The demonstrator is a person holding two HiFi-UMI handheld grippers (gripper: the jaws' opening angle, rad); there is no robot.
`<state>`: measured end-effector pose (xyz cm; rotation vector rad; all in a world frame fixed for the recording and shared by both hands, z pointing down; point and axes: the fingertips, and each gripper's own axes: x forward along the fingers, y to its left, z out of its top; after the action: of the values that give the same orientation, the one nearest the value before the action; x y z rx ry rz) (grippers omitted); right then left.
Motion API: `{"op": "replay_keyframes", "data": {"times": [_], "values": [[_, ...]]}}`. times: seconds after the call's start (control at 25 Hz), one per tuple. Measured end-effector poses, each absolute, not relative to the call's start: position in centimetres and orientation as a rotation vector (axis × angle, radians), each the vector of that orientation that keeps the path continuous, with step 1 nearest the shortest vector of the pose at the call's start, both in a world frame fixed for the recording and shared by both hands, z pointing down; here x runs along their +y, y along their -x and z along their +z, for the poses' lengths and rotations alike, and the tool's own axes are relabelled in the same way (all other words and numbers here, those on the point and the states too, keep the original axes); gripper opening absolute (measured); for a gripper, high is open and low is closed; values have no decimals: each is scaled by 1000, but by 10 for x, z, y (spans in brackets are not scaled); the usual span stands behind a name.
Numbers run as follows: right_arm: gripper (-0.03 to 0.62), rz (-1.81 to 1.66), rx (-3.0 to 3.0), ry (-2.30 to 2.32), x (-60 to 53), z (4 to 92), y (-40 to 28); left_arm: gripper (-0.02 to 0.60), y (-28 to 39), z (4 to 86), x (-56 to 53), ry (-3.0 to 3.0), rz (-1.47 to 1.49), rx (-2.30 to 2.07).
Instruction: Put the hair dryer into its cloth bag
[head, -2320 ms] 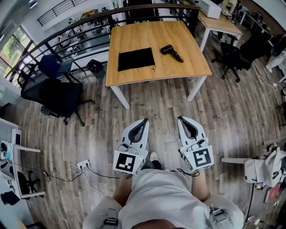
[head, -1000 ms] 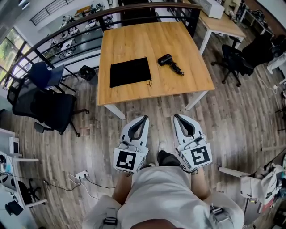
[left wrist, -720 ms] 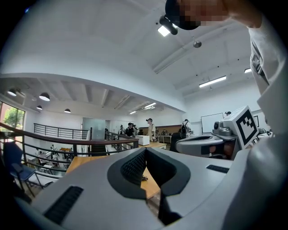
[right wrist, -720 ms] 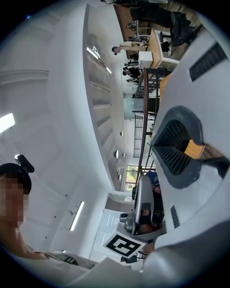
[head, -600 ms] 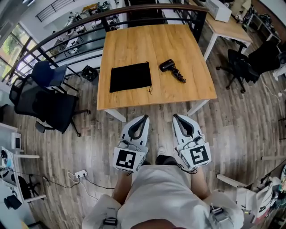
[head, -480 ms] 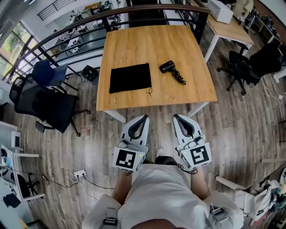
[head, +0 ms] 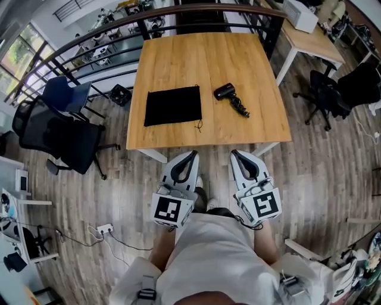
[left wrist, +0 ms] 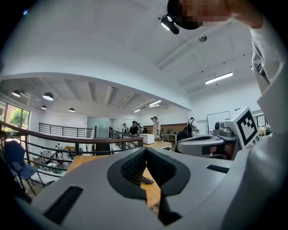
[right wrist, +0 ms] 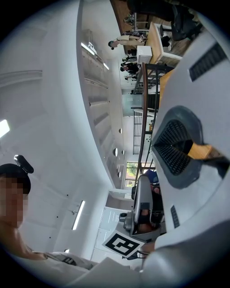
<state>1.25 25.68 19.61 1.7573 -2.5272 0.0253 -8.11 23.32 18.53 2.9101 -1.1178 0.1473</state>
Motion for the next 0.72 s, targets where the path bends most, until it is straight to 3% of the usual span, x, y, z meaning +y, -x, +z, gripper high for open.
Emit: {"op": "replay_keyframes", "data": {"times": [0.72], "values": [[20, 67, -2417, -1887, 147, 217, -56, 20, 44, 210, 113, -2928, 170, -1013]]}}
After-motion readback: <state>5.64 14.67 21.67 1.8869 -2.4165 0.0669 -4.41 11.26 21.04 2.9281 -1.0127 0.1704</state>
